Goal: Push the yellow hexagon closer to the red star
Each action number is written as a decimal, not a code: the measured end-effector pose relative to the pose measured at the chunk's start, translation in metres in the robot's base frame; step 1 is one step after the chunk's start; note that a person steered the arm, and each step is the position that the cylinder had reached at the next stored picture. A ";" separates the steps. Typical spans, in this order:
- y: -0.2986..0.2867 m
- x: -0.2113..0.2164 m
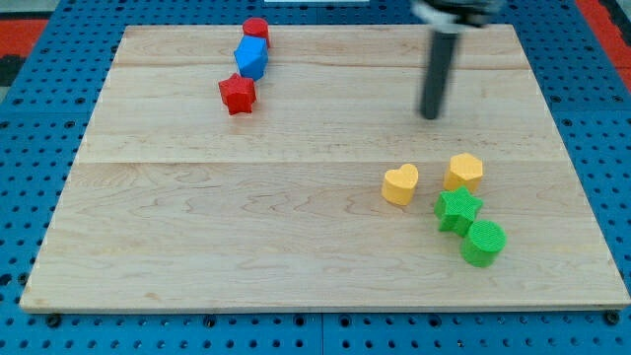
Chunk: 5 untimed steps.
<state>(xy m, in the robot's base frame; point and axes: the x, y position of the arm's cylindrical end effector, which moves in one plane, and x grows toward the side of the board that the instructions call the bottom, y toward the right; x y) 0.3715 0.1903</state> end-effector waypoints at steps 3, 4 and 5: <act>0.045 0.100; 0.012 0.102; -0.092 0.103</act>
<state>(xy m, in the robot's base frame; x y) 0.4743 0.0984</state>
